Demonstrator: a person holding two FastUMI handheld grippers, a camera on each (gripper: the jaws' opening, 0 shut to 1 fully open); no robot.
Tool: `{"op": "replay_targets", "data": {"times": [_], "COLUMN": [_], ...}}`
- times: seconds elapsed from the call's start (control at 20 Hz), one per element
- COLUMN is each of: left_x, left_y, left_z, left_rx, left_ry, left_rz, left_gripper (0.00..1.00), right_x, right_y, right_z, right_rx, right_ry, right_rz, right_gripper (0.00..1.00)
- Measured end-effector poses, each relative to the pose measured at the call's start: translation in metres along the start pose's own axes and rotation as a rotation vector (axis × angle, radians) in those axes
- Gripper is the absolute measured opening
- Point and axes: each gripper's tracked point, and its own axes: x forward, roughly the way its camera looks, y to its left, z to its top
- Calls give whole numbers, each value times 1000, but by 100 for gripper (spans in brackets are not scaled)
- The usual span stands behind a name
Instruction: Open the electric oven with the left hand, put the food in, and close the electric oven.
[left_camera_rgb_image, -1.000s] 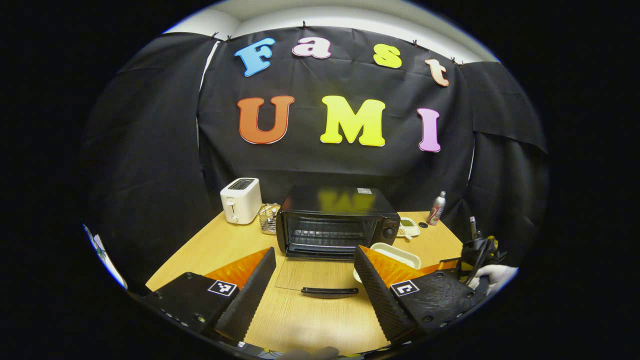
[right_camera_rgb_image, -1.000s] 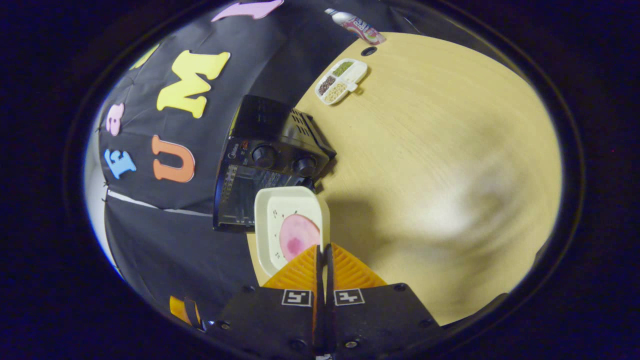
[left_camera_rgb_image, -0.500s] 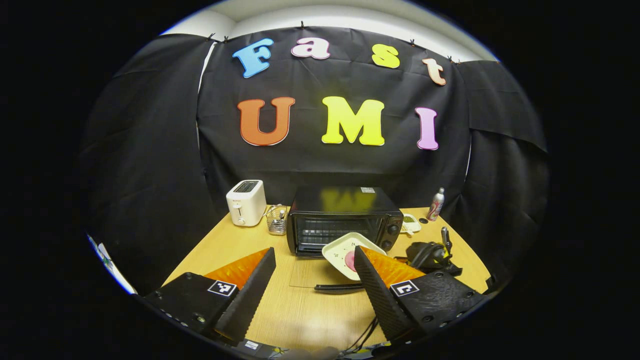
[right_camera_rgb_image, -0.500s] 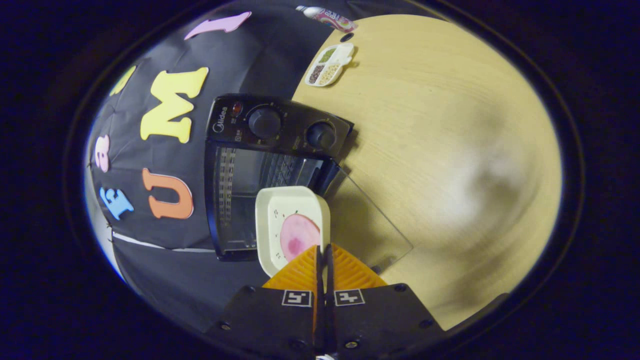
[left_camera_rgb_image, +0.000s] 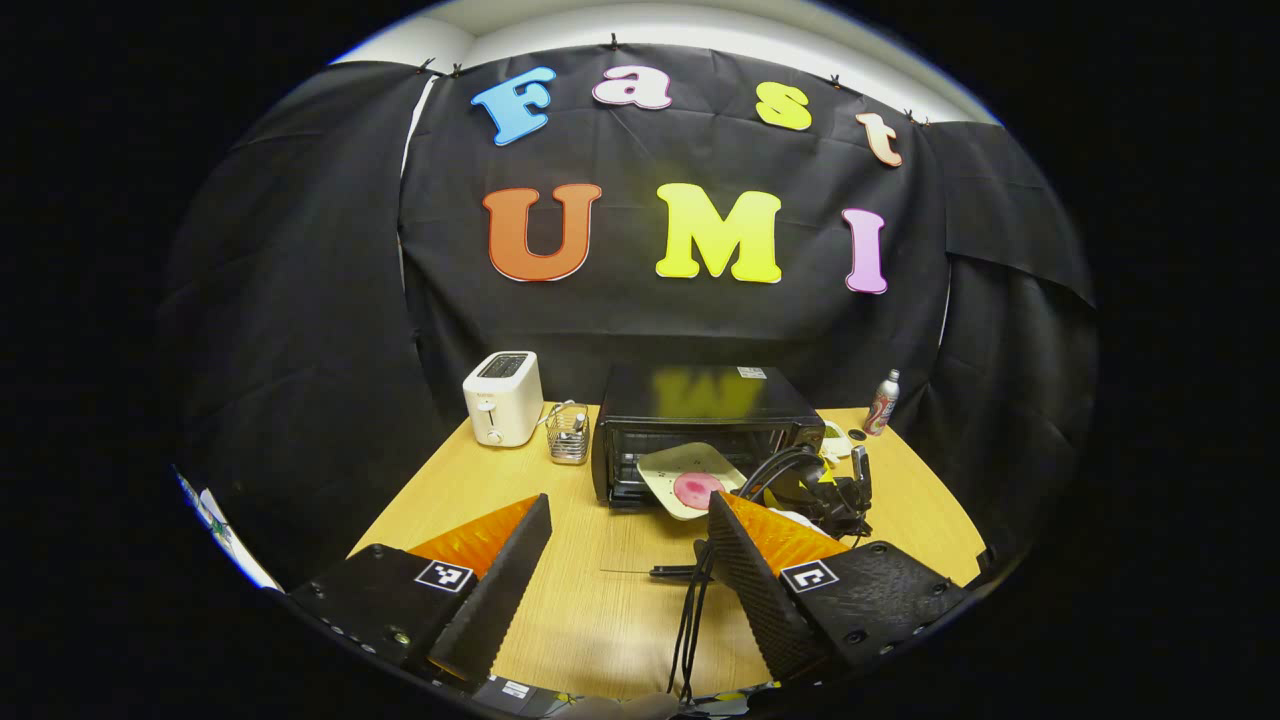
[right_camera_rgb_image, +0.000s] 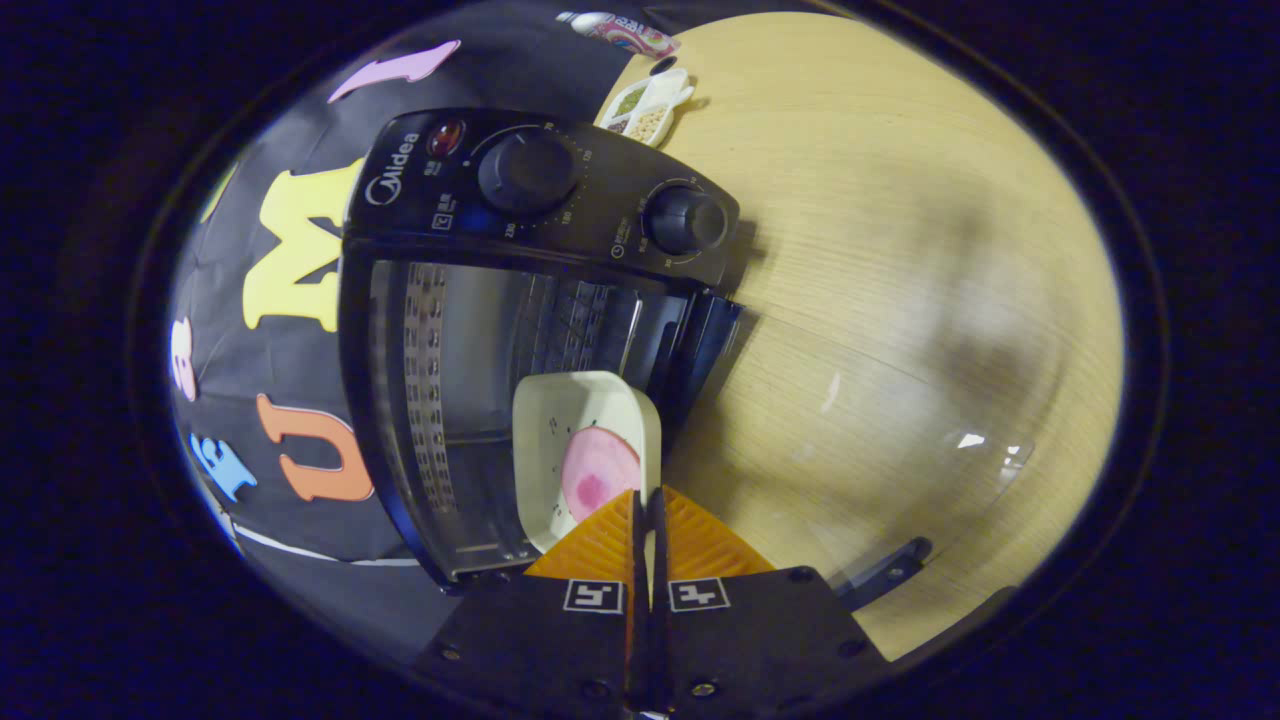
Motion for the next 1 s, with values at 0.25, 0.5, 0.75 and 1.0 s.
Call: {"op": "replay_targets", "data": {"times": [0.25, 0.5, 0.75, 1.0], "left_x": [4, 10, 14, 19], "left_y": [9, 18, 18, 13], "left_z": [2, 3, 6, 4], "left_rx": [-21, -34, -26, -20], "left_ry": [0, -6, -29, -59], "left_rz": [4, 21, 25, 15], "left_gripper": [96, 96, 96, 96], "right_x": [8, 0, -32, -87], "right_y": [34, 49, 30, 16], "right_z": [20, 5, 7, 34], "right_rx": [-44, -137, -275, -462], "right_ry": [-73, 16, 56, 28], "right_rz": [139, 211, 141, 89], "right_gripper": [2, 52, 62, 88]}}
